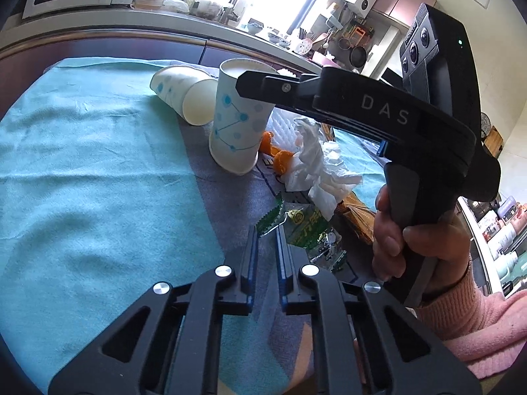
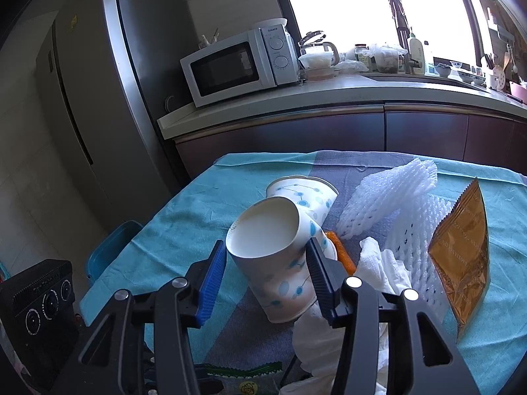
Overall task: Collect trash
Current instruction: 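Carry the cup to the teal bin and open the right gripper while the left gripper drops the green wrapper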
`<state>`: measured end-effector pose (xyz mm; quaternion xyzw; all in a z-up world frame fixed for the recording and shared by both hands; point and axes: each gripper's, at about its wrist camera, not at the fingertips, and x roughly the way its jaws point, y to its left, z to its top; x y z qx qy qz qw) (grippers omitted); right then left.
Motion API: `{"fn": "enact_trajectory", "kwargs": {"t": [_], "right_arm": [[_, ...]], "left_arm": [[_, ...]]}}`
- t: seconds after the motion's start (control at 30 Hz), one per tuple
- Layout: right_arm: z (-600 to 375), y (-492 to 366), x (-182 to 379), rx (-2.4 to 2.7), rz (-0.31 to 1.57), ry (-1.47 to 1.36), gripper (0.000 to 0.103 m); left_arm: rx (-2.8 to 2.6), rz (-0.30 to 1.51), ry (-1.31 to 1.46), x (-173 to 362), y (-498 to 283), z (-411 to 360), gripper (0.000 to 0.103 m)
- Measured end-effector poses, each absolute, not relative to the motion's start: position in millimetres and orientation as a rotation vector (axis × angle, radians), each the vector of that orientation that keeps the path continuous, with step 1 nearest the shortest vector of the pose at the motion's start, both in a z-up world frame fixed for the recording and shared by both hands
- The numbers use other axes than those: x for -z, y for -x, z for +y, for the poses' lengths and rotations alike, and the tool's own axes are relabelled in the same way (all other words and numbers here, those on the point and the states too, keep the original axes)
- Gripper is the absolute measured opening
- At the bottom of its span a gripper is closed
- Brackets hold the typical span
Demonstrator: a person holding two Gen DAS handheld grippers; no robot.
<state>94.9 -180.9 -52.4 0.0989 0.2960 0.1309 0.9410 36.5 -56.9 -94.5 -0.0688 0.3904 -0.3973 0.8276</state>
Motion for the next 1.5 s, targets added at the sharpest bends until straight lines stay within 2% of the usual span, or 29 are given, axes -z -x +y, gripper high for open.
{"fn": "enact_trajectory", "kwargs": {"t": [0.57,1.1,1.5], "right_arm": [[-144,-100,33,-0.448,0.578,-0.248,0.047],[-7,-150,13,-0.781,0.610,-0.173,0.047],[110,-188,34,-0.905,0.710,-0.063,0.047]], "left_arm": [[0.655,0.695,0.244,64,-36,39,0.007],[0.292,0.573,0.335,47,-25,185,0.007],[0.070,0.611,0.397,78,-43,256,0.007]]}}
